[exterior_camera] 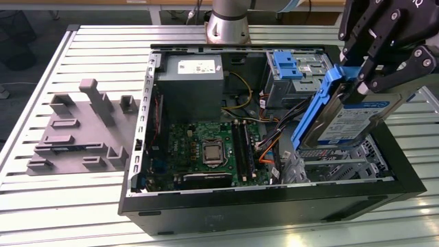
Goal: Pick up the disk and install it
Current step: 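Insert the disk into the insertion slot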
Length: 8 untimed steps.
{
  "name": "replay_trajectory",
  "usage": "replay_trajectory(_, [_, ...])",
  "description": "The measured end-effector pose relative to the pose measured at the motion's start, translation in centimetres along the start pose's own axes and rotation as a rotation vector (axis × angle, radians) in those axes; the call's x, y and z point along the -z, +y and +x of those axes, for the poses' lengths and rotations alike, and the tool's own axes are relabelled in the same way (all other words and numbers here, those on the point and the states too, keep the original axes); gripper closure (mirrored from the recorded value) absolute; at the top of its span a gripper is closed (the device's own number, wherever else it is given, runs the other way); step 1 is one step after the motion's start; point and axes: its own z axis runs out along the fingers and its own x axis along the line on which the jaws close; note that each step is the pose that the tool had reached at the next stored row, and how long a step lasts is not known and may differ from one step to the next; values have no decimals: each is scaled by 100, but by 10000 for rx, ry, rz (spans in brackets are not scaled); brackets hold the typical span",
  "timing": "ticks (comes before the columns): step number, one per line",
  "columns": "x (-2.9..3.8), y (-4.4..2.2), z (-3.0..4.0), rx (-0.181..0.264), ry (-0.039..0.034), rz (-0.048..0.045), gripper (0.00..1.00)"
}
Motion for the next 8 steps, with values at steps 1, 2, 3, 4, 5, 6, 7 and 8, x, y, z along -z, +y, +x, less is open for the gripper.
replay_trajectory(1, [-3, 0, 8, 25, 1, -1, 64])
replay_trajectory(2, [-8, -1, 17, 52, 2, -1, 64])
replay_trajectory(3, [-16, -6, 23, 65, 0, -1, 64])
replay_trajectory(4, [-26, -13, 26, 67, -1, -1, 64])
replay_trajectory(5, [-36, -21, 28, 69, 1, -1, 64])
replay_trajectory(6, [-46, -32, 30, 72, 1, -1, 64])
replay_trajectory(7, [-57, -43, 32, 76, 1, -1, 64])
replay_trajectory(8, [-66, -57, 34, 78, 2, -1, 64])
